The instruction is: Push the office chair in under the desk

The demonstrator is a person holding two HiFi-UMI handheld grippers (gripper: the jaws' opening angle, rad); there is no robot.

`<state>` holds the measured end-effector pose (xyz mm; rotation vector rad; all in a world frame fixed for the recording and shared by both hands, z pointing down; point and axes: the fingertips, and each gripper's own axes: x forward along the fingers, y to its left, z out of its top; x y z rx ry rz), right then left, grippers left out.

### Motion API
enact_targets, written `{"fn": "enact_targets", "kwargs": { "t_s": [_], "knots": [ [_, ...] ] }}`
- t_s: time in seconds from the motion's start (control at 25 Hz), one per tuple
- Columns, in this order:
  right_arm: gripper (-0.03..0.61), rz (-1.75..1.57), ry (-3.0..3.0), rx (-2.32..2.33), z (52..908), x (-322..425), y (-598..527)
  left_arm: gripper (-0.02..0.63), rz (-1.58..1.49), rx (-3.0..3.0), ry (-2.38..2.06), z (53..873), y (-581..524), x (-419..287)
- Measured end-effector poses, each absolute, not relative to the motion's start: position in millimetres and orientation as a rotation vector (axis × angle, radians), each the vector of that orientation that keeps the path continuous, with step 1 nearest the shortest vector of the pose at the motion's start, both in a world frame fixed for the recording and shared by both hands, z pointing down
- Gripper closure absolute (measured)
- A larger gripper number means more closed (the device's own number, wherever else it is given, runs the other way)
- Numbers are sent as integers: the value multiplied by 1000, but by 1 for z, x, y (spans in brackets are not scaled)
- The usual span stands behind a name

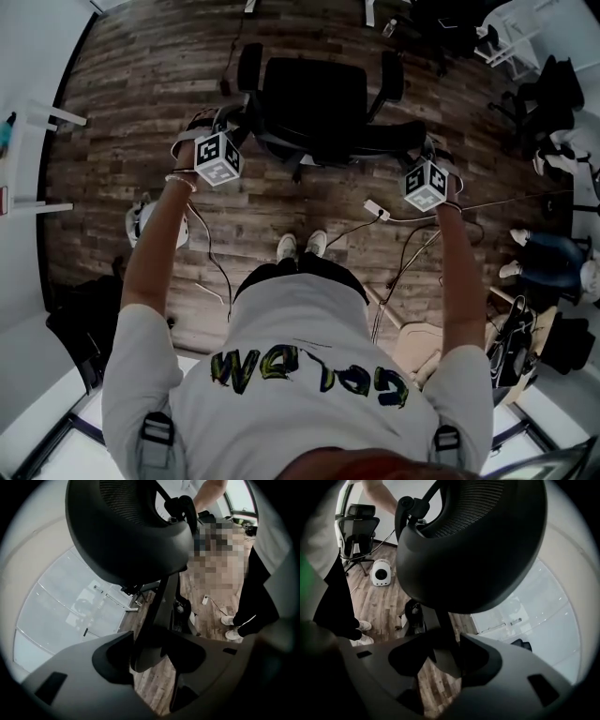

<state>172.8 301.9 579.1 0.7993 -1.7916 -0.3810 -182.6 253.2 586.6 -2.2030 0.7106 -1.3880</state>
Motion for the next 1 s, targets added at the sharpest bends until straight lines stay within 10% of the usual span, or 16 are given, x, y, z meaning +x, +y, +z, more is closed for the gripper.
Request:
{"fn": "enact_targets", "kwargs": {
  "t_s": [1.0],
  "knots": [
    [371,-351,-1781,852,579,180,197,390,-1415,-2246,761,589,137,-174]
  ]
}}
